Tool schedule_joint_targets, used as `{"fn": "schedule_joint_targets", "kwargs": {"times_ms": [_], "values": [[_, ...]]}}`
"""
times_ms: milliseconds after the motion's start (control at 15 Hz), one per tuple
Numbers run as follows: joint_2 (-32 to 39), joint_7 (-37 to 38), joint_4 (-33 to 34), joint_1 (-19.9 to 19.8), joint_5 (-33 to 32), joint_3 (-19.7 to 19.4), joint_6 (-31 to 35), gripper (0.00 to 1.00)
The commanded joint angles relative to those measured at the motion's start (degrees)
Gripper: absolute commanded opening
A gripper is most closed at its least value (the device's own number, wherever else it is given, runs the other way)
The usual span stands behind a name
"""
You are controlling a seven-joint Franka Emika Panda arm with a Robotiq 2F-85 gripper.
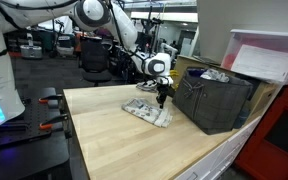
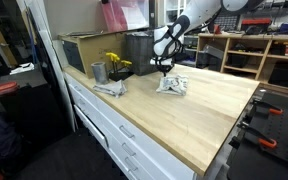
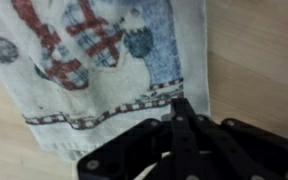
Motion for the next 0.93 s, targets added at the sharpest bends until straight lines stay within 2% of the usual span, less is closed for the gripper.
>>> {"fn": "schedule_joint_targets", "kwargs": {"times_ms": [0, 200, 400, 867], "values": [[-10.36, -8.59, -13.23, -1.65, 2.38, 4.33, 0.33, 0.00], [-16.17, -11.61, -20.43, -0.68, 2.63, 3.91, -0.54, 0.00], [-18.22, -12.17, -24.04, 0.12, 2.05, 2.85, -2.19, 0.00], [-16.64, -11.11, -30.11, 1.20, 1.54, 2.33, -3.35, 0.00]]}}
